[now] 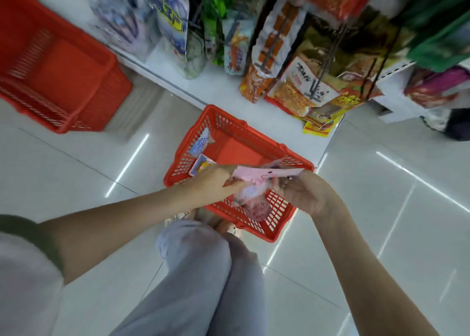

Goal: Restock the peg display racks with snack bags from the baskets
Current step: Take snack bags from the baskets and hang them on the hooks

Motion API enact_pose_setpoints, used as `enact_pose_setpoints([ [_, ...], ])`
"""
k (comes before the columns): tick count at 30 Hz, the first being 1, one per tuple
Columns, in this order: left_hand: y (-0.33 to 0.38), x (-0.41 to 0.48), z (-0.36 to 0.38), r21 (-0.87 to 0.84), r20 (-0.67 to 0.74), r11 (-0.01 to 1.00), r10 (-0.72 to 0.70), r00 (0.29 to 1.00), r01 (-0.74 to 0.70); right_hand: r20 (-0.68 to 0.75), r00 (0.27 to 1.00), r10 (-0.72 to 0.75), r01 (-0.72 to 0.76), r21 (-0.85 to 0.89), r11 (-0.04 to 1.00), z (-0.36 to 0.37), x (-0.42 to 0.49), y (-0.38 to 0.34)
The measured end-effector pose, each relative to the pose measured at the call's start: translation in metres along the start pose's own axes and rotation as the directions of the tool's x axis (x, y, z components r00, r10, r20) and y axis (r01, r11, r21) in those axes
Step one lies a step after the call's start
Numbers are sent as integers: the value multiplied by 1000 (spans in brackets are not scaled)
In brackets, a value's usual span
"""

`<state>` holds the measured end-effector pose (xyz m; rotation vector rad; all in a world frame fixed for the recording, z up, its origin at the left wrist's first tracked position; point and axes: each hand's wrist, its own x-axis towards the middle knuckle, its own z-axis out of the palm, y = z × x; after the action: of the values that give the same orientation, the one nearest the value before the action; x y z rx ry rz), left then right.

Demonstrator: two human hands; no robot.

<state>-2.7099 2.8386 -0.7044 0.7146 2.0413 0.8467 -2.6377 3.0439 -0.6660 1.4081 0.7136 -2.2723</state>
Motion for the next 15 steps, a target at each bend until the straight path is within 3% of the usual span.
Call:
enact_pose_setpoints([
  [4,81,-56,-65,-348,-130,937,-73,989,24,67,988,-139,143,-68,987,62,-106,-27],
  [6,116,-83,-99,-506,-124,860,-147,981,65,100,951,-292,309,-298,903,97,-152,-32],
  [7,133,-96,-117,-571,-123,817,-182,976,80,120,910,-396,400,-506,764,114,-171,-32],
  [9,165,-125,-151,-639,-116,765,-193,974,75,213,755,-620,480,-823,302,148,-205,-34],
  [10,185,-142,-168,-649,-119,758,-183,976,63,265,670,-693,486,-863,139,165,-222,-36],
  [11,202,-158,-183,-658,-142,752,-171,975,37,301,612,-731,500,-863,64,180,-238,-38],
  [13,225,-189,-209,-684,-202,728,-138,970,-39,335,571,-749,550,-834,47,209,-269,-44],
  [15,242,-215,-231,-697,-252,710,-111,961,-101,372,590,-716,609,-788,92,236,-293,-46],
])
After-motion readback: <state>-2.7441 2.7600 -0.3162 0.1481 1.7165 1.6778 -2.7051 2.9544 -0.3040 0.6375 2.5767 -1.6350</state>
